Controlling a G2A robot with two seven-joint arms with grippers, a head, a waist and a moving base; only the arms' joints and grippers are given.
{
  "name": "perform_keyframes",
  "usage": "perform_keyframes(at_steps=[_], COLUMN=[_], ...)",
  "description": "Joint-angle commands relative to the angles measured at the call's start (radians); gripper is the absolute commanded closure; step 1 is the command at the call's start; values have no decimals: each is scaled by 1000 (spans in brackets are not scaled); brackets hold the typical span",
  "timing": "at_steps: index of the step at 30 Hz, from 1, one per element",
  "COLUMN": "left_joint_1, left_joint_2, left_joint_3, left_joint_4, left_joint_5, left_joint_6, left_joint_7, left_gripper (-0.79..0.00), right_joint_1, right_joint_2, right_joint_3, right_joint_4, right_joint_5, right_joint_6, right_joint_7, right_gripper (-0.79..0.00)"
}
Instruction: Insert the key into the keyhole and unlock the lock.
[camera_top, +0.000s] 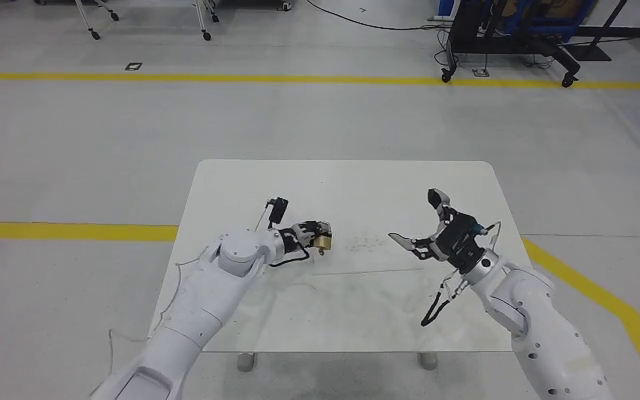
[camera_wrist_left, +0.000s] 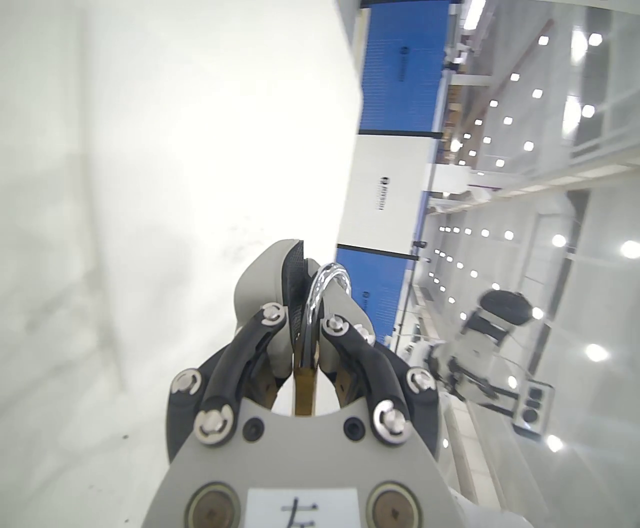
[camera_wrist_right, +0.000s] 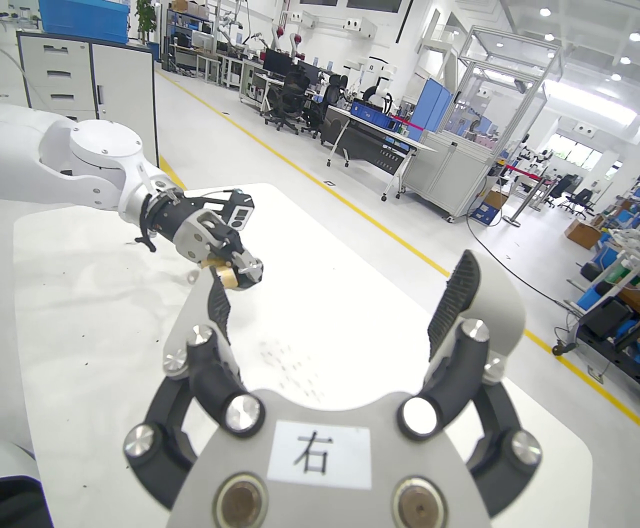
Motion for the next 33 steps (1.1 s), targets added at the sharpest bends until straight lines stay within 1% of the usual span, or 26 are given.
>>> perform_keyframes(at_steps=[1,6,8,9,10,11,12,13,16,20,21,22,23,24,26,28,30,33], left_joint_1=[-12,-35,-47,-54,-59,-65,-69,-71,-68,-47,-45,-43,-25,2,53,118,185,292], left_joint_2=[-8,-27,-34,-38,-41,-44,-47,-49,-50,-39,-32,-22,-14,-5,19,42,66,94], left_joint_3=[21,39,48,52,55,59,62,65,64,39,35,23,-7,-41,-111,-176,-244,-337], left_joint_4=[24,83,110,121,132,140,147,150,143,101,83,53,7,-38,-160,-293,-420,-603], left_joint_5=[9,-23,-31,-35,-39,-42,-44,-45,-49,-39,1,56,50,23,42,69,157,334], left_joint_6=[21,26,41,48,51,56,57,58,53,37,35,19,-8,-28,-99,-160,-225,-330], left_joint_7=[12,33,34,32,30,26,23,21,0,-10,6,53,77,74,94,77,89,159], left_gripper=[0,0,0,-68,-336,-385,-659,-785,-785,-785,-785,-785,-785,-785,-785,-785,-785,-785], right_joint_1=[0,0,0,0,0,0,0,0,0,0,0,0,0,0,0,0,-1,-3], right_joint_2=[0,0,0,0,0,0,0,0,0,0,0,0,0,0,0,0,0,-6], right_joint_3=[0,0,0,0,0,0,0,0,0,0,0,0,0,0,0,0,2,30], right_joint_4=[0,0,0,0,0,0,0,0,0,0,0,0,0,0,0,0,3,12], right_joint_5=[0,0,0,0,0,0,0,0,0,0,0,0,0,0,0,0,5,77], right_joint_6=[0,0,0,0,0,0,0,0,0,0,0,0,0,0,0,0,7,81], right_joint_7=[0,0,0,0,0,0,0,0,0,0,0,0,0,0,0,0,0,-22], right_gripper=[-785,-785,-785,-785,-785,-785,-785,-785,-785,-785,-785,-785,-785,-785,-785,-785,-785,-785])
